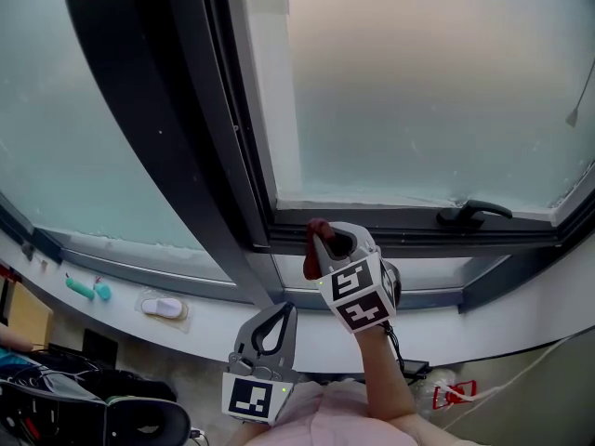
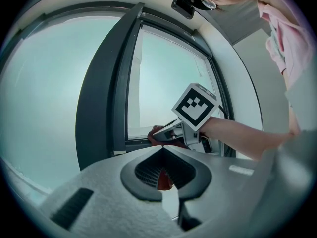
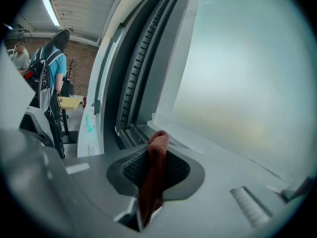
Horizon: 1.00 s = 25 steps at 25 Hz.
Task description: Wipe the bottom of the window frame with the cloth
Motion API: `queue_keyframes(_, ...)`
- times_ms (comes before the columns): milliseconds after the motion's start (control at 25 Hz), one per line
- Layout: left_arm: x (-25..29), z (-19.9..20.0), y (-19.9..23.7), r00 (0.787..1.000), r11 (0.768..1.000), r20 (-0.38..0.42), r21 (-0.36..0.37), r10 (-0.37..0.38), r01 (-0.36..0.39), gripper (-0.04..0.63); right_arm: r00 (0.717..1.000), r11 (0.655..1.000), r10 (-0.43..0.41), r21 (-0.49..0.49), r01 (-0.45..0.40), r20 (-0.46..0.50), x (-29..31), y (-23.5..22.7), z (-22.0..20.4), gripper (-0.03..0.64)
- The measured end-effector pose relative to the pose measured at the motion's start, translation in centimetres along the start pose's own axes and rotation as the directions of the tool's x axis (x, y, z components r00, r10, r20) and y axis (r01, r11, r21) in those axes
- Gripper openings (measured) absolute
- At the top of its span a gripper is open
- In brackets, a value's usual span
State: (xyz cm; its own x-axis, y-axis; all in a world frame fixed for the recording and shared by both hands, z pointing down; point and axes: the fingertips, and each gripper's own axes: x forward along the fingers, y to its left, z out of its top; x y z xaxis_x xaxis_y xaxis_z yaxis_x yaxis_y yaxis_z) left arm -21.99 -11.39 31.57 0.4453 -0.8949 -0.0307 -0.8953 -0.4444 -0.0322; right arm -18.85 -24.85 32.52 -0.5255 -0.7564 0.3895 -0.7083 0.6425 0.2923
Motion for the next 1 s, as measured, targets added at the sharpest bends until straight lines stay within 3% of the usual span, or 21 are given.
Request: queue_keyframes(1000,2.1,0.4,-4.9,0.999,0.999,0.009,-0.012,-0.045,0.045,0.0,0.999,0.998,-0.044,0.05,0.045,-0.016,-3.7,-4.9,-3.4,0.055)
